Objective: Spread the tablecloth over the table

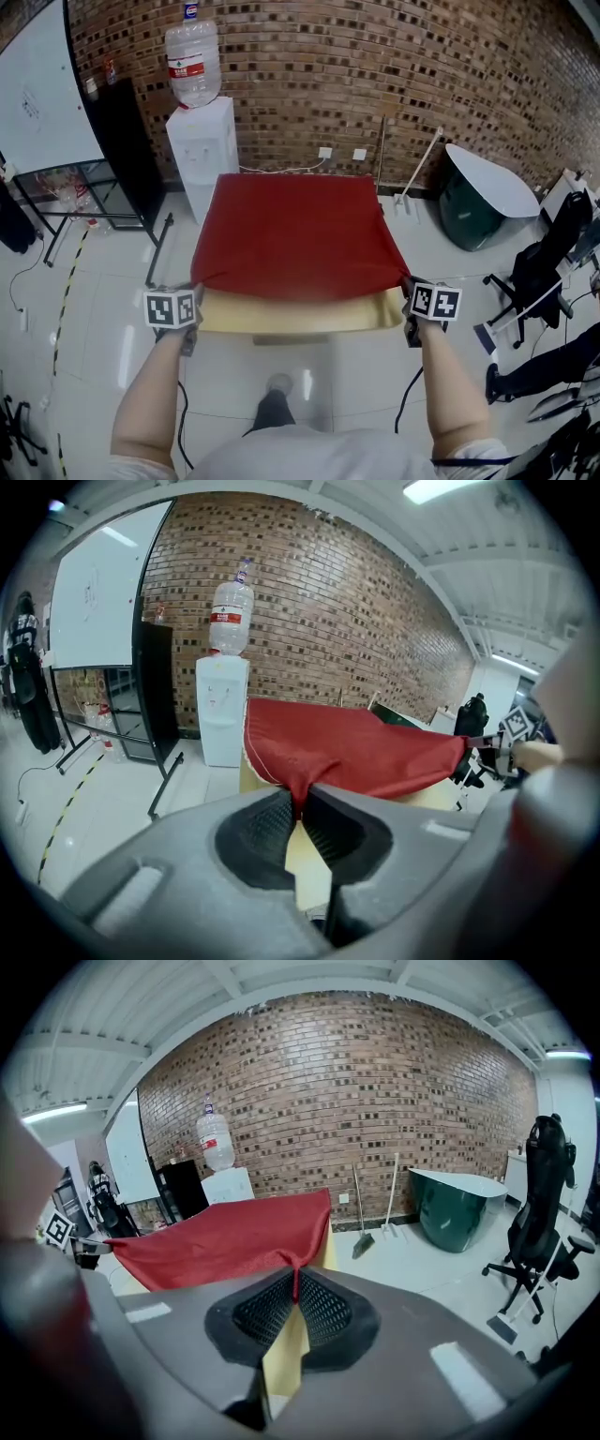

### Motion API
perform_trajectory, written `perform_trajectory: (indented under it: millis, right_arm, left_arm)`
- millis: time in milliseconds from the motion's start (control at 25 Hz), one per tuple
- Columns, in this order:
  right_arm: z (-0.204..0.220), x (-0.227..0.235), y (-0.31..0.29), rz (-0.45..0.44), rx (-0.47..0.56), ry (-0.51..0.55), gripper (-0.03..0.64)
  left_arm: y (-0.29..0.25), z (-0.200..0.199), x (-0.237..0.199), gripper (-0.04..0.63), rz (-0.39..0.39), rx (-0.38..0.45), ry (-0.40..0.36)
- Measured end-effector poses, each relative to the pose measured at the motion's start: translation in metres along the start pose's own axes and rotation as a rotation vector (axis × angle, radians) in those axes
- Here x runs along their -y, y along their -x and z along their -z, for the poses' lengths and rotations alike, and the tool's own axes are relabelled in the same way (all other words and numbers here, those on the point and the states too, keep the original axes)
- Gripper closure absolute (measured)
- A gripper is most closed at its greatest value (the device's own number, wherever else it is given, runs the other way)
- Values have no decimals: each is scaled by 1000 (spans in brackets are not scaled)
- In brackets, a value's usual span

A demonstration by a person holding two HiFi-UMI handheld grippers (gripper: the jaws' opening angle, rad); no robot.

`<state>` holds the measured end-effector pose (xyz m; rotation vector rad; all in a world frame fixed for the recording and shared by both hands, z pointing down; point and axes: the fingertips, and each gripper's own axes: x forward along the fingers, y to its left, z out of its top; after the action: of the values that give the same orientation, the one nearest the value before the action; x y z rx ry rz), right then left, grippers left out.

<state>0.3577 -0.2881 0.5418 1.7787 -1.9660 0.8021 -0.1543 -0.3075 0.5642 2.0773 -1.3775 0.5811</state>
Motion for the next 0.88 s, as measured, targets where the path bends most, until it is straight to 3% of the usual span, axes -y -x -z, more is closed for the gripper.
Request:
perform_trajectory:
  millis: [600,880]
  right_arm:
    - [66,21,3,-13,-80,-58,600]
    - [91,26,2,11,-109,-79,600]
  left_arm:
    - [2,69,6,572,28,-84,65]
    - [3,85,7,572,22,-110,44]
